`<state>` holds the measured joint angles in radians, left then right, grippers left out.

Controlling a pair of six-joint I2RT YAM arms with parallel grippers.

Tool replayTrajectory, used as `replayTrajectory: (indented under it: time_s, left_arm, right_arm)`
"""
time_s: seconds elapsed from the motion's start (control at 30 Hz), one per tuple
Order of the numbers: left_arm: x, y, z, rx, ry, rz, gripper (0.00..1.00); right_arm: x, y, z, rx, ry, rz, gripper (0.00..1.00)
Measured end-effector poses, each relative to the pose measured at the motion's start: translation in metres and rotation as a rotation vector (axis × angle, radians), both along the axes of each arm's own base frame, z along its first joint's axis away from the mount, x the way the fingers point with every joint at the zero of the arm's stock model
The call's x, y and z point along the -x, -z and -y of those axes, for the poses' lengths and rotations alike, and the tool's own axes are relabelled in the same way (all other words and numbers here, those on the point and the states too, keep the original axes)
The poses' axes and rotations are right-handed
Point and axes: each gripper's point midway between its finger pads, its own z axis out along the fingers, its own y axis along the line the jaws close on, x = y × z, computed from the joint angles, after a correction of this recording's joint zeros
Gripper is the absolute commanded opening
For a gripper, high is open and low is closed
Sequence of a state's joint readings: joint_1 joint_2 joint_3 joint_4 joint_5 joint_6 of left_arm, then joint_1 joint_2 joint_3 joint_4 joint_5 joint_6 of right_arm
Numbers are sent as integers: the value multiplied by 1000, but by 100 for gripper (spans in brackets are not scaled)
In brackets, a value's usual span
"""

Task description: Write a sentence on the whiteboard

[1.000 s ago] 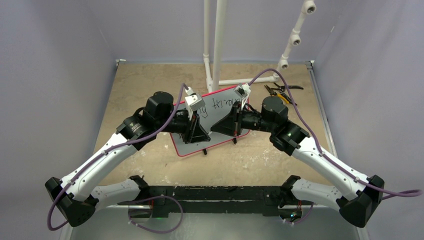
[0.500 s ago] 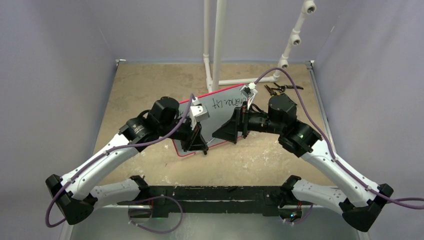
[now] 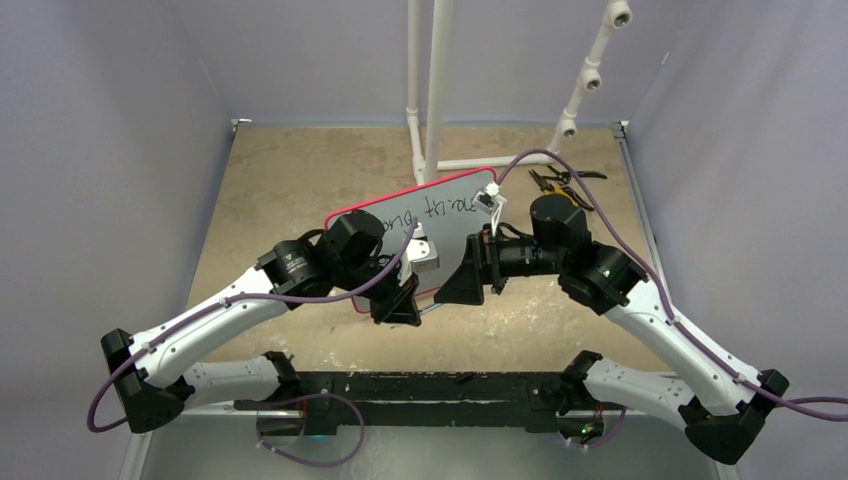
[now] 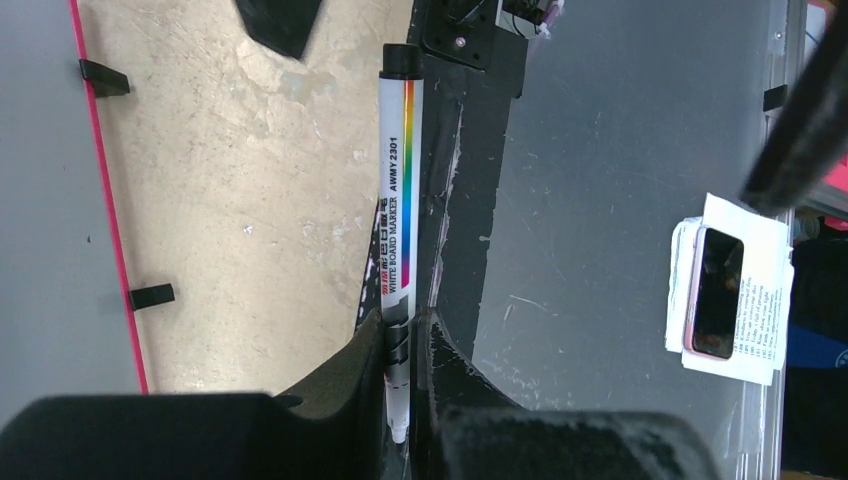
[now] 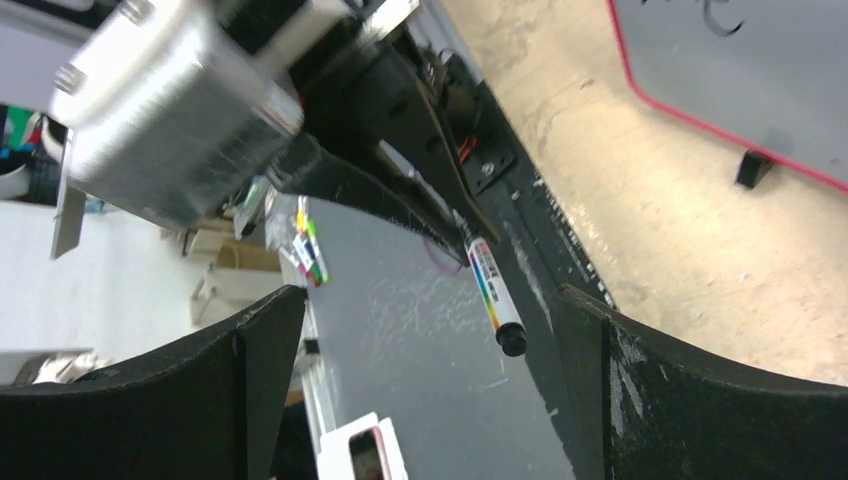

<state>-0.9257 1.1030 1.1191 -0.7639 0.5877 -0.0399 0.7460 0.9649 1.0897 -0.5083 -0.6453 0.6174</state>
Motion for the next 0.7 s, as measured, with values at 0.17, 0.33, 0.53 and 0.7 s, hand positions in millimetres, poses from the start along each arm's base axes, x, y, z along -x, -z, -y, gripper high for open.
replayTrajectory:
  time_s: [0.17, 0.33, 0.53, 0.7]
  left_arm:
    - [1, -3, 6, 0, 18, 12, 0]
    - [2, 0, 8, -15, 26, 9, 0]
    - [4, 0, 10, -19, 34, 7, 0]
    - [3, 1, 11, -22, 40, 12, 0]
  right_arm:
    - [17, 18, 1, -2, -82, -63, 82]
    - [23, 33, -2, 12, -130, -116, 72]
    - [23, 28, -7, -22, -162, -100, 59]
    - [20, 34, -12, -17, -175, -112, 53]
